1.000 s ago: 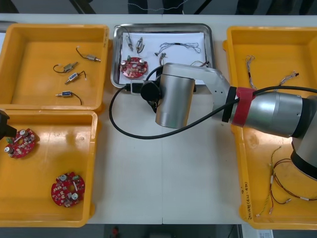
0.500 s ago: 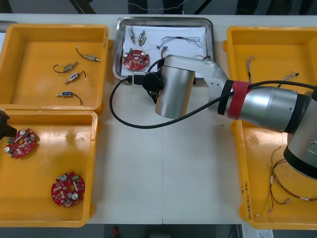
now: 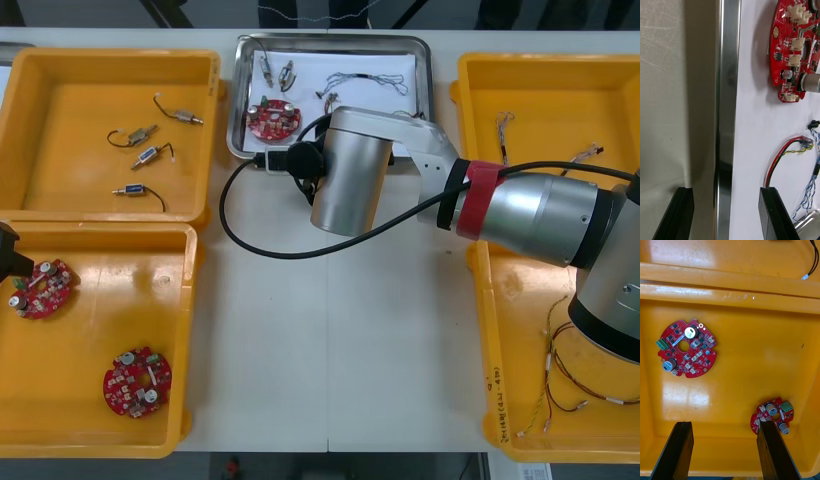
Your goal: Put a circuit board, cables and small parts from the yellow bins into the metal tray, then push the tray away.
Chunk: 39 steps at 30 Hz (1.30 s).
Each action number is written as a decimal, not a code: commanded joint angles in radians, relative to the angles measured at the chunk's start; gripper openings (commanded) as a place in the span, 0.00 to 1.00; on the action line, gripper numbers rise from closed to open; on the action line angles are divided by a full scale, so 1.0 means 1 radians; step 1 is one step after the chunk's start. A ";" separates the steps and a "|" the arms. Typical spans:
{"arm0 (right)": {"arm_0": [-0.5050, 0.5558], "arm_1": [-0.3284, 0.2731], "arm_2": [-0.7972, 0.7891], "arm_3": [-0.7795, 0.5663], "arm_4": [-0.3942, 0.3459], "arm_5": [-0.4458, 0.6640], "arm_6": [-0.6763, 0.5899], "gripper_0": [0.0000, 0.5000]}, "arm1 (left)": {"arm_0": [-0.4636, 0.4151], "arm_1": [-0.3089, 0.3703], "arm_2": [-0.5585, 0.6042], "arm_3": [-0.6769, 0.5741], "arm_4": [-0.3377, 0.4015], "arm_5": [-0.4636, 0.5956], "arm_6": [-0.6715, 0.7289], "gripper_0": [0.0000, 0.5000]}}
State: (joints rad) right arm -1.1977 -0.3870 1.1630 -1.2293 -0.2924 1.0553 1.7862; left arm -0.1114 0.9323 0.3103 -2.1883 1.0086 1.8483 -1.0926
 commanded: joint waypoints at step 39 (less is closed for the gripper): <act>0.449 -0.030 -0.634 -0.940 -0.025 0.865 -0.099 1.00 | -0.001 0.043 -0.011 -0.010 -0.010 -0.009 -0.096 1.00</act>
State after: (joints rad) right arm -0.7996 -0.3995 0.6090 -2.0968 -0.3293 1.9132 1.7698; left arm -0.1114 0.9323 0.3103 -2.1883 1.0083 1.8481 -1.0926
